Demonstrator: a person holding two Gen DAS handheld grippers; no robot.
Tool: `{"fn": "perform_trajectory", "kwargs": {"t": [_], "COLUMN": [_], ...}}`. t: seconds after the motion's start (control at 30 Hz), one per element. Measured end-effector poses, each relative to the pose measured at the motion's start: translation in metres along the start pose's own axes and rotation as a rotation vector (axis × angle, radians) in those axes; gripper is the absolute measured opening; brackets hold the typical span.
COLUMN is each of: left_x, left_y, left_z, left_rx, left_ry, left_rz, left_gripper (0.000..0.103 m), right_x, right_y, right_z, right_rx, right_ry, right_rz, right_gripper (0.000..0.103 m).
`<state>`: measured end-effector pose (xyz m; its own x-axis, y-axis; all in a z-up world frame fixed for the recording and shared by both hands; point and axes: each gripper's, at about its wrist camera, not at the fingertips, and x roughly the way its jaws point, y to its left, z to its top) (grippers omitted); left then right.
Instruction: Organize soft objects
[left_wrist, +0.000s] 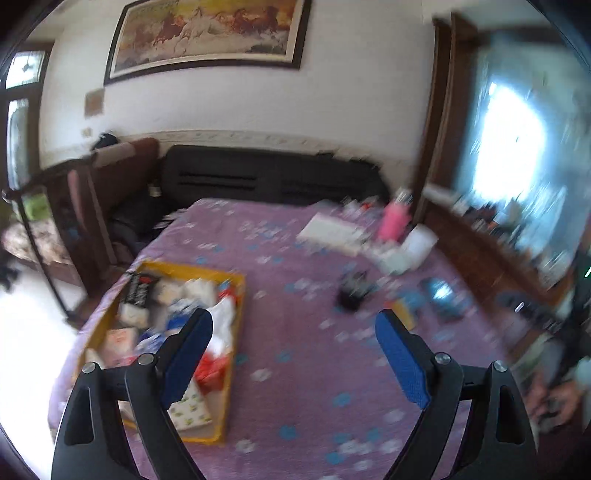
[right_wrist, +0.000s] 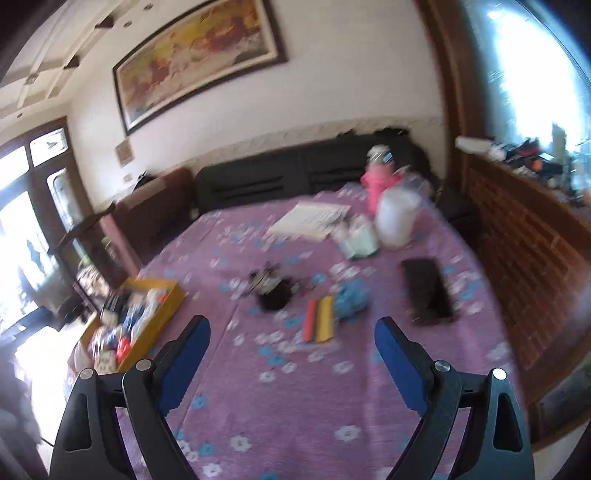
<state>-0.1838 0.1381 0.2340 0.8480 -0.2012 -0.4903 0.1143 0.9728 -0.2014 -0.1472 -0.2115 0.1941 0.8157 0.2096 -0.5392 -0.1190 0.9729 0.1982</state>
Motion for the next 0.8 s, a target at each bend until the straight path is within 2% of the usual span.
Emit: {"fn": "perform_trajectory", "kwargs": {"t": [0.07,0.17,0.3,0.43,0.53,0.6,0.63,0.7,0.8], "left_x": [-0.024,-0.054,-0.096,-0.149,-0.203,-0.238,-0.255,-0.278,-0.31], "left_y": [0.009,0.012,0.002,-0.013,-0.024,-0.027,-0.025,-0.019,-0.007], "left_z": [0.024,0.054,0.089,0.118,0.144,0.167,0.177,0.195,0.222], "left_rx": [-0.048,-0.051,-0.025,0.053,0.137,0.161,0.146,0.114,0.081], "left_ry": [-0.054,-0.113,-0.184,-0.271,-0.388,-0.492,-0.533,-0.575,-0.626], "left_rz": [-0.083,-0.127,-0.185,-0.168,-0.032,0.165,0.239,0.331,0.5], "left_gripper": [0.089,0.089,0.089,0.089,0.09,0.09,0.09,0.091,0.093], "right_x": [-0.034,-0.075,-0.134,-0.197,-0.244,-0.28,-0.307,-0.346,-0.387], "right_y": [-0.015,-0.032,-0.067,-0.09,-0.088,-0.08,-0.07,-0.051,-0.026], "right_z": [0.018,0.039,0.068,0.097,0.124,0.146,0.161,0.186,0.226], "right_rx": [0.008,0.01,0.131,0.181,0.148,0.114,0.084,0.025,-0.013], "right_ry": [-0.054,-0.105,-0.185,-0.286,-0.349,-0.405,-0.456,-0.528,-0.551], "right_rz": [-0.039,-0.082,-0.07,-0.149,-0.228,-0.289,-0.329,-0.389,-0.461], "right_gripper": [0.093,0.093,0.093,0.093,0.093,0.093,0.093,0.094,0.095]}}
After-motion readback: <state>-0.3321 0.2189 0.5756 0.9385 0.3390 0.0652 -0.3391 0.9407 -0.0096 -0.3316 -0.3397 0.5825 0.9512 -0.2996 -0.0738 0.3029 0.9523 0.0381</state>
